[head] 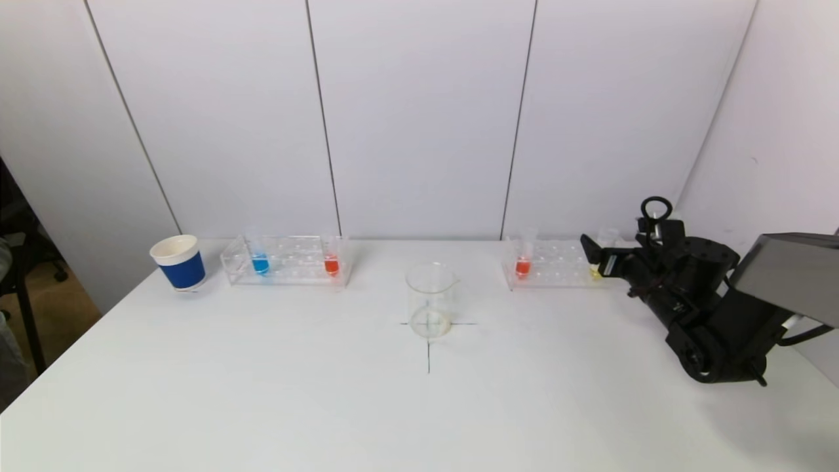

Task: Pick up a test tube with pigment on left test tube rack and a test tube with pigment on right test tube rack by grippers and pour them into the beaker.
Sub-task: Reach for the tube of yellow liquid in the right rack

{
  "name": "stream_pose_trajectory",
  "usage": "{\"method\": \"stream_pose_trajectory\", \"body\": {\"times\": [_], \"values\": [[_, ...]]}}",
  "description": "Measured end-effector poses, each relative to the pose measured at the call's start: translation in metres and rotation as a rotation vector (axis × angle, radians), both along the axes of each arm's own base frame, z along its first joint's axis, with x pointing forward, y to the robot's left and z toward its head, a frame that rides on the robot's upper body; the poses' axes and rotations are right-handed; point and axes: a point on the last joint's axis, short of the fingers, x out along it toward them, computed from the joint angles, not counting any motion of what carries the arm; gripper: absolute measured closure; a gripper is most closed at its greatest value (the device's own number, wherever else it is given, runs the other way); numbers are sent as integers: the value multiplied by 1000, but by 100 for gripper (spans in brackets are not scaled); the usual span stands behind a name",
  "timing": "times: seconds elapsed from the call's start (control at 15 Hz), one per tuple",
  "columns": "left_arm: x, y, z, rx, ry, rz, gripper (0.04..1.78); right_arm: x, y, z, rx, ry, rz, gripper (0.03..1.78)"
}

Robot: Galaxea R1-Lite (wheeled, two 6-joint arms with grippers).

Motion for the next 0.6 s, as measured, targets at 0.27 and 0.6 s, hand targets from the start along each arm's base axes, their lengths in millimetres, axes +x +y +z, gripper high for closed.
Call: {"method": "stream_pose_trajectory", "body": {"times": [0.27,0.6], "values": [[0,0,0,1,0,0,5,4,0,-4,0,-1,0,5],[0,0,0,1,0,0,5,8,0,-9,-1,1,0,5]]}}
